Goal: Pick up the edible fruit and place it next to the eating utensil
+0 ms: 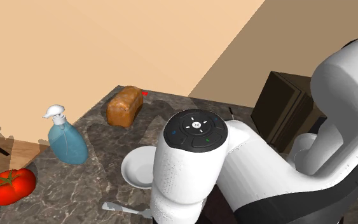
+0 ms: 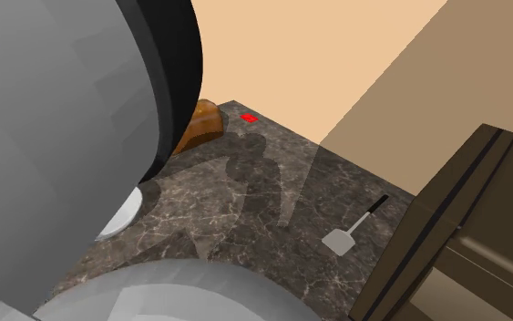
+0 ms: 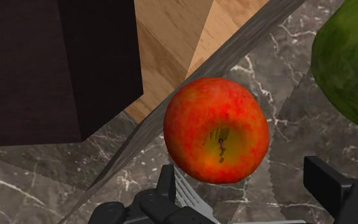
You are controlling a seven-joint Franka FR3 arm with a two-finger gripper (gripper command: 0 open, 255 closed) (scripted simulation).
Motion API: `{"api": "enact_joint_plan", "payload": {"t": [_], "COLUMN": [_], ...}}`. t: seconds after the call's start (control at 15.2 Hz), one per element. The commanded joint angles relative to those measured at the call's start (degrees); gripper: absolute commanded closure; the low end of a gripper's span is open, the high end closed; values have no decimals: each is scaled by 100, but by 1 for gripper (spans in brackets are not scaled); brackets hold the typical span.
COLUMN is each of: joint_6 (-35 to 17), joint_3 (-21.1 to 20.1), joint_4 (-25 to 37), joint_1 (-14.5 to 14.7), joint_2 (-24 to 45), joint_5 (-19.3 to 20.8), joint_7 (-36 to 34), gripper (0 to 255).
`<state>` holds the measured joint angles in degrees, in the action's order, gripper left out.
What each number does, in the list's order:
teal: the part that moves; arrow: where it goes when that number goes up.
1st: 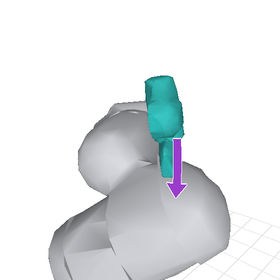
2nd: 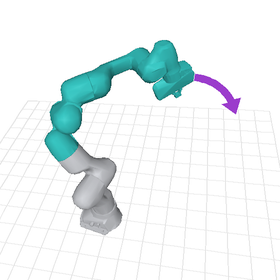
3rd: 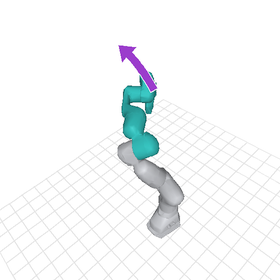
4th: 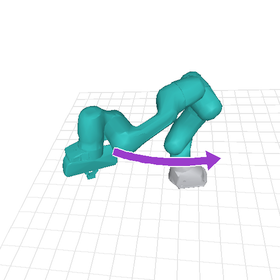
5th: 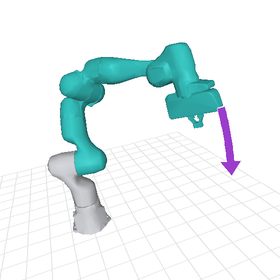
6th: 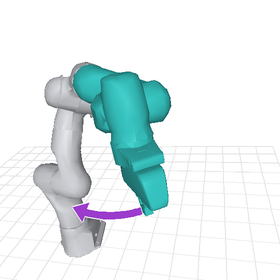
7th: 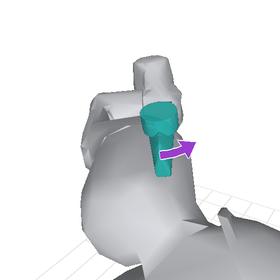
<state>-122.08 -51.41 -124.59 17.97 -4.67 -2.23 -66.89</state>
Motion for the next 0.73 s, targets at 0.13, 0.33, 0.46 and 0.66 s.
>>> {"api": "enact_joint_plan", "payload": {"t": [0.13,0.33,0.46,0.66], "joint_6": [655,655,655,655], "joint_3": [113,117,116,116], "joint_4": [416,415,416,416], "joint_1": [18,22,22,22], "joint_2": [-354,-353,-353,-353], "joint_5": [-284,-283,-283,-283], "joint_7": [214,214,213,213], "gripper": [0,0,0,0]}}
